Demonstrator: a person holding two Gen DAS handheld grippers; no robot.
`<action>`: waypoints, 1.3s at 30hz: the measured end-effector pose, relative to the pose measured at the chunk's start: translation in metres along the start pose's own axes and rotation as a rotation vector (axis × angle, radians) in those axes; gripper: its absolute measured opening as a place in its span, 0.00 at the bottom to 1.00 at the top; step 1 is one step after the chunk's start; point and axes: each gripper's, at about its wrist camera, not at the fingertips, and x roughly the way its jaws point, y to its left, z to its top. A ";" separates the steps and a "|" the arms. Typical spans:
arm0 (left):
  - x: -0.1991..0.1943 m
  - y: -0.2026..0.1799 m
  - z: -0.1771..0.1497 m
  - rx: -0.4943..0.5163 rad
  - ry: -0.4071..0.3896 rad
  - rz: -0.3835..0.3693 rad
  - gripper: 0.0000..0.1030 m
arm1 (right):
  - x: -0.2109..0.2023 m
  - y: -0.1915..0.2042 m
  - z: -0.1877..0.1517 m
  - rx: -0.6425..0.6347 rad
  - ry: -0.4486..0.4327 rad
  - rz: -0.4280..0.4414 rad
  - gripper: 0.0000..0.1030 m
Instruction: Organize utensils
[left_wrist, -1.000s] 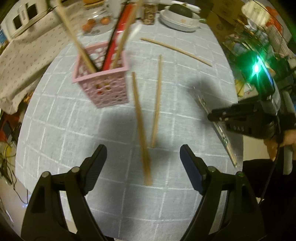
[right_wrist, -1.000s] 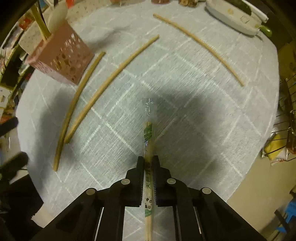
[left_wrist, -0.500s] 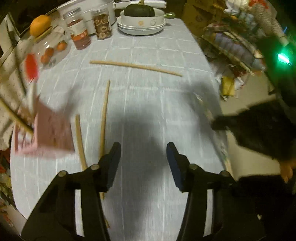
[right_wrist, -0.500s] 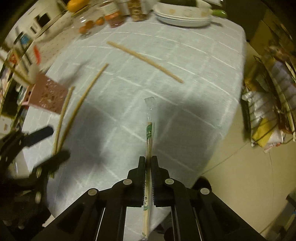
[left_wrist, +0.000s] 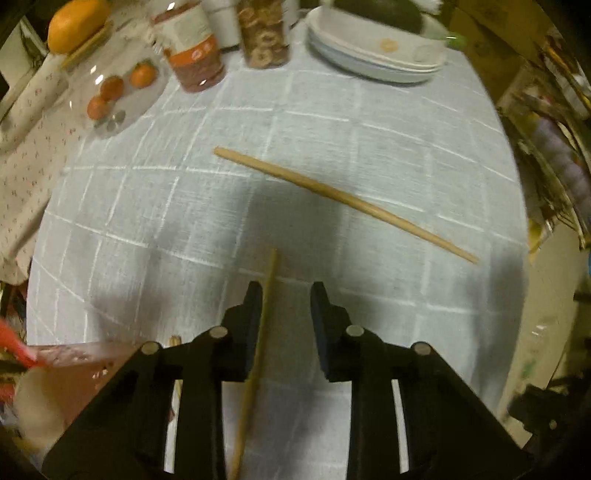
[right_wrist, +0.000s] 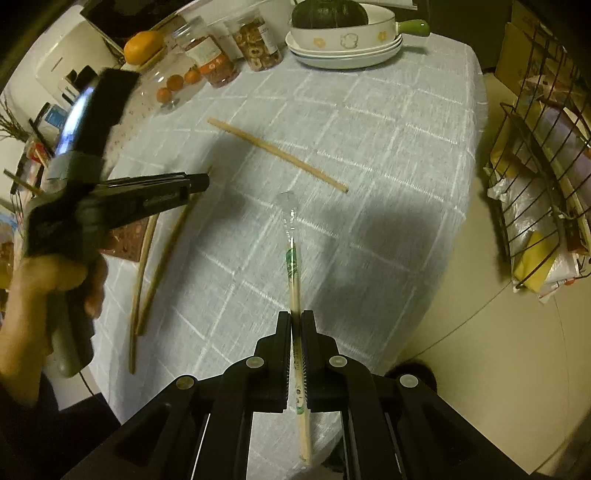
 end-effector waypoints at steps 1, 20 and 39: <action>0.005 0.001 0.000 -0.004 0.011 0.001 0.25 | 0.000 -0.002 0.001 0.004 0.001 0.002 0.05; 0.006 0.013 0.001 -0.006 -0.026 0.008 0.20 | 0.005 -0.008 0.009 0.029 0.008 0.007 0.05; -0.019 -0.027 -0.045 0.130 -0.058 -0.028 0.06 | -0.015 -0.007 0.009 0.057 -0.049 0.009 0.05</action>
